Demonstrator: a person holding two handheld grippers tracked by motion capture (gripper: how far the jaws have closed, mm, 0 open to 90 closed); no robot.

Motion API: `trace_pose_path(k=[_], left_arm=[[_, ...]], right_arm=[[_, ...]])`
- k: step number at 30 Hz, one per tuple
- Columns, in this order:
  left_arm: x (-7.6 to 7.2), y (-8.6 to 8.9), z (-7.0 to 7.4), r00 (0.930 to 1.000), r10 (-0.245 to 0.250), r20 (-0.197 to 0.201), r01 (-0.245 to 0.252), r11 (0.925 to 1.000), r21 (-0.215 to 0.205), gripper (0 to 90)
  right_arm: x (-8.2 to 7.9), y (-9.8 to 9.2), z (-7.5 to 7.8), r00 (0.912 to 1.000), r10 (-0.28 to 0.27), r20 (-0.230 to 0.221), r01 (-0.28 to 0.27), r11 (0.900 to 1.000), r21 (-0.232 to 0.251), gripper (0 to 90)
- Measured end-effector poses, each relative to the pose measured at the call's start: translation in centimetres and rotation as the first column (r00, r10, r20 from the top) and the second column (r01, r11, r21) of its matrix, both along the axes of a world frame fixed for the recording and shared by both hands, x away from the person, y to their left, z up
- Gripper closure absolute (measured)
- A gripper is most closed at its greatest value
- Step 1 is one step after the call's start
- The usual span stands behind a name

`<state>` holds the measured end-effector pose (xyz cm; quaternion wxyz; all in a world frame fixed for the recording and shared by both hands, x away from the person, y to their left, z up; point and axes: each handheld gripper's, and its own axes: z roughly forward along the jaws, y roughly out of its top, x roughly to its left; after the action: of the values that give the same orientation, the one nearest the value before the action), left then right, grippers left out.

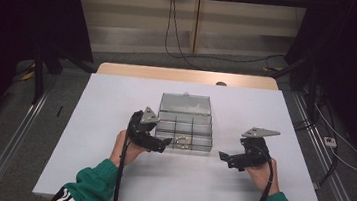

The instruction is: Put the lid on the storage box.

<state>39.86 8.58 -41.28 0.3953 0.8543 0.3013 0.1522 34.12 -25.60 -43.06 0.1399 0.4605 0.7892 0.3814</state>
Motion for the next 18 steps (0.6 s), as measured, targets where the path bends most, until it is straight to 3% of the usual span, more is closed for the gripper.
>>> trace_pose_path(k=[5, 10, 11, 15, 18], left_arm=[[0.8, -1.2, 0.2, 0.9999, 0.011, -0.005, -0.011, 0.9998, 0.014, 20.7], [1.5, -2.5, -0.1, 0.9995, 0.013, -0.030, -0.012, 0.9990, 0.042, 44.3], [1.7, -2.7, -0.2, 0.9990, -0.007, -0.045, 0.008, 0.9994, 0.035, 46.7], [2.2, -3.5, -0.9, 0.9980, 0.013, -0.061, -0.008, 0.9968, 0.079, 54.4], [2.7, -3.9, -1.5, 0.9965, 0.005, -0.083, 0.001, 0.9971, 0.076, 60.0]], right_arm=[[0.3, 0.0, 0.0, 1.0000, -0.002, -0.001, 0.002, 1.000, 0.006, 0.2], [0.4, 0.1, 0.0, 1.0000, -0.006, -0.002, 0.006, 1.000, 0.001, 1.0], [0.4, 0.1, 0.0, 1.0000, -0.006, -0.003, 0.006, 1.000, -0.003, 1.5], [0.5, 0.0, -0.1, 0.9999, -0.010, -0.006, 0.010, 1.000, 0.001, 1.9], [0.5, -0.2, -0.2, 0.9999, -0.011, -0.004, 0.012, 1.000, 0.009, 2.8]])
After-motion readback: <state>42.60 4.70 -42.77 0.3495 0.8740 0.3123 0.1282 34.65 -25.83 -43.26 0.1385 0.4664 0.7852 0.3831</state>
